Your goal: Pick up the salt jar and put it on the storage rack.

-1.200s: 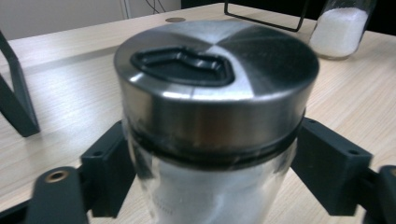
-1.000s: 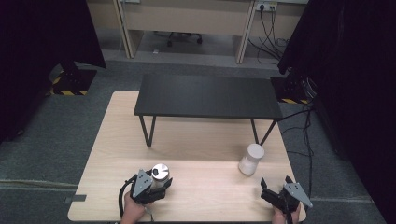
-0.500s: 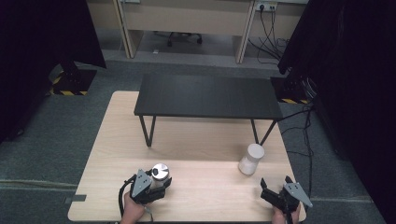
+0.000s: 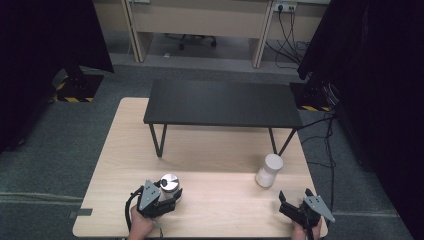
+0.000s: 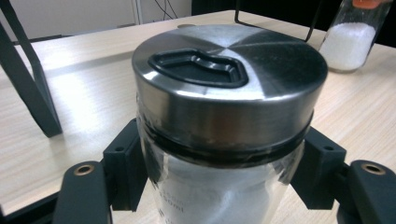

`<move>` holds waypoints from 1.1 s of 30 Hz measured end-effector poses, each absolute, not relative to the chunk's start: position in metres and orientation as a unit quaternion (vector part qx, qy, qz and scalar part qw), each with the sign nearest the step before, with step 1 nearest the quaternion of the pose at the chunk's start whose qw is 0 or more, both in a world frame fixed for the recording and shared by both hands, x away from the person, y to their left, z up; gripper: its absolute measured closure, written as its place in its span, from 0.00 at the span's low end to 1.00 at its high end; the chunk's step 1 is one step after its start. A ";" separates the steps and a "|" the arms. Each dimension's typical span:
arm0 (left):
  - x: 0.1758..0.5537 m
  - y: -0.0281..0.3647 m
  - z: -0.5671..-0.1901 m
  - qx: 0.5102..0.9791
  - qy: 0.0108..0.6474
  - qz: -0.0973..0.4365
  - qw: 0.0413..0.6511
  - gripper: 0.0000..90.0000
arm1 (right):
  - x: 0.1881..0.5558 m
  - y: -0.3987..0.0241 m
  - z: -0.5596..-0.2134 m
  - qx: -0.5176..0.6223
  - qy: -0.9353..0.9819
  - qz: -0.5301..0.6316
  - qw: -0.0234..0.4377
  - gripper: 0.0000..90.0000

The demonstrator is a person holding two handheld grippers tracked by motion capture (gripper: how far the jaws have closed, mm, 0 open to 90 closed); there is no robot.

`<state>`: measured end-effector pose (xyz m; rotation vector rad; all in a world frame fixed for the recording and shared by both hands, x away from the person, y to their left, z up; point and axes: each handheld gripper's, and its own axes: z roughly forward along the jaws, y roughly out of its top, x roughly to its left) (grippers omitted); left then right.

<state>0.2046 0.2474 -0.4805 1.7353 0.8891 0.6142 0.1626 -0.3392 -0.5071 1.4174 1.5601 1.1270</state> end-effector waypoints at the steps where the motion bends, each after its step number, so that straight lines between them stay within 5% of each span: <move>1: 0.204 0.248 -0.476 0.721 0.375 0.258 0.523 0.34 | 0.163 -0.339 -0.507 0.552 0.607 0.439 0.367 0.00; 33: 0.213 0.233 -0.415 0.701 0.407 0.286 0.511 0.34 | 0.162 -0.345 -0.509 0.550 0.603 0.453 0.358 0.00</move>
